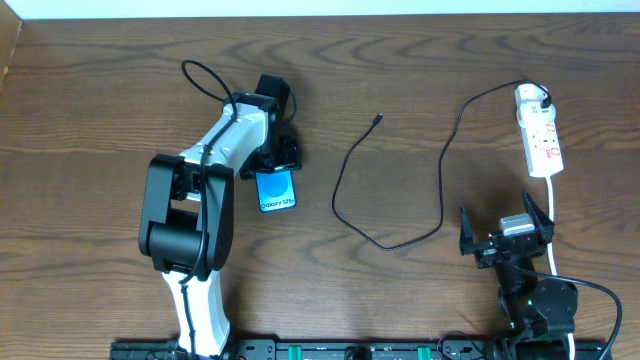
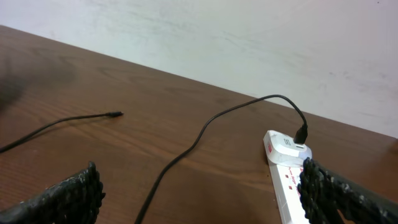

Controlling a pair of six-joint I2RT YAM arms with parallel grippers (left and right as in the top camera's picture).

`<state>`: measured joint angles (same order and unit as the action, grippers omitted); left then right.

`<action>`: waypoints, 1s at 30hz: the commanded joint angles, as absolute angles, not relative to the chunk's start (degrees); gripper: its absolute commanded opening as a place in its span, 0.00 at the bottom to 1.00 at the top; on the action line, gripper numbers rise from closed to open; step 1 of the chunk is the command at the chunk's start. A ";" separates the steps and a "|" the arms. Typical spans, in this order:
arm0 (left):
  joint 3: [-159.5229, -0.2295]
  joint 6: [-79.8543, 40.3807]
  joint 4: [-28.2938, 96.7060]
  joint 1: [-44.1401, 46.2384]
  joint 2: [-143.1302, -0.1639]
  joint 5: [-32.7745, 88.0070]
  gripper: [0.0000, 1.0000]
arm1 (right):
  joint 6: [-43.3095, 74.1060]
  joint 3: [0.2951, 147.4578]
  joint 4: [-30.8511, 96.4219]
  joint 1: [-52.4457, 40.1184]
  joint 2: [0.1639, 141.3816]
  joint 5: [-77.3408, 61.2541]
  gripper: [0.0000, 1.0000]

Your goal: Plug charger to phone and switch on socket

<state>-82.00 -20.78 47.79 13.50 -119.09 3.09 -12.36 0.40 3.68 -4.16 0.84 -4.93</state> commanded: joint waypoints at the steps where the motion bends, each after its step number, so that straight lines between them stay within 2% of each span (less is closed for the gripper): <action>1: -82.54 -20.45 48.69 13.04 -118.39 2.31 0.78 | -11.84 0.32 3.90 -4.56 0.49 -5.26 0.99; 30: -82.48 -21.76 48.60 13.04 -117.56 2.33 0.78 | -11.86 0.32 3.90 -4.56 0.49 -5.26 0.99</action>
<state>-82.00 -21.21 47.97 13.50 -119.04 3.07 -12.38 0.40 3.68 -4.16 0.84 -4.95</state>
